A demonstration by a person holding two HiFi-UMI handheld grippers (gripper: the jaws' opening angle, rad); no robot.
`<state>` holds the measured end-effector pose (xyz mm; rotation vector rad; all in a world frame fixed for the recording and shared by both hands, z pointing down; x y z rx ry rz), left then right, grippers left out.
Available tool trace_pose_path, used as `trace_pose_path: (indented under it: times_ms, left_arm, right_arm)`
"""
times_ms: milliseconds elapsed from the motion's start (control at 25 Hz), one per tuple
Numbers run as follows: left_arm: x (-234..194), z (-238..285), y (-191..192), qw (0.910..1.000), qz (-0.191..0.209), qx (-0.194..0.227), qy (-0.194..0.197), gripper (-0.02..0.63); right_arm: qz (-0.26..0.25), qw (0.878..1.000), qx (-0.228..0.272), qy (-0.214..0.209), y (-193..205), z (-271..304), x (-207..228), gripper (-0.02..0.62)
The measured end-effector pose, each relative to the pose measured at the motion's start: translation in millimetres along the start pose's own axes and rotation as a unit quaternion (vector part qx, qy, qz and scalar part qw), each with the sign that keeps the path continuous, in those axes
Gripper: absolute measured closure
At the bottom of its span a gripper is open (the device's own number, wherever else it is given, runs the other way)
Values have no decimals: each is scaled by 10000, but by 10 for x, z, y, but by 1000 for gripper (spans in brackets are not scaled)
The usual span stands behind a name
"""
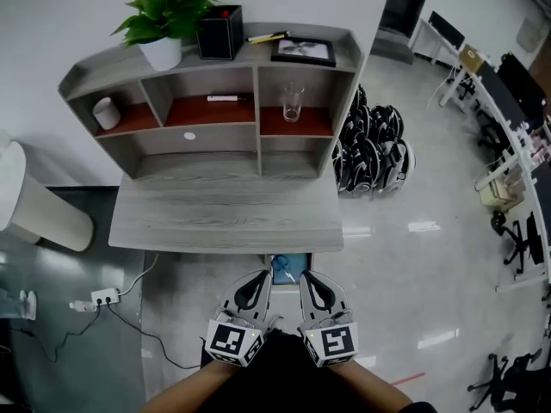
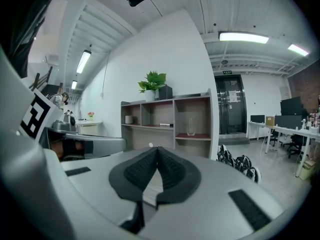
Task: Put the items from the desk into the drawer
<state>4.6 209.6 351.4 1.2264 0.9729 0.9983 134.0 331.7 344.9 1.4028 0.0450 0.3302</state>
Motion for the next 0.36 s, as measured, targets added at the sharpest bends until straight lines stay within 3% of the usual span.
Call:
trace_pose_path:
  times_ms: [360]
  left_arm:
    - [50,5,-27,9999,-82,52,-69,592]
  right_arm:
    - [-383,9993,17,-46,-119,-216,48,577]
Point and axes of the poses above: the fingertips, and each gripper's own axes: z forward along the fingers, x to its right, y out of its underside, the point moved 10 cm from there along -z, backward along the fingers, and after that the axes turned 9 degrees about z, right-handed, at the moved point
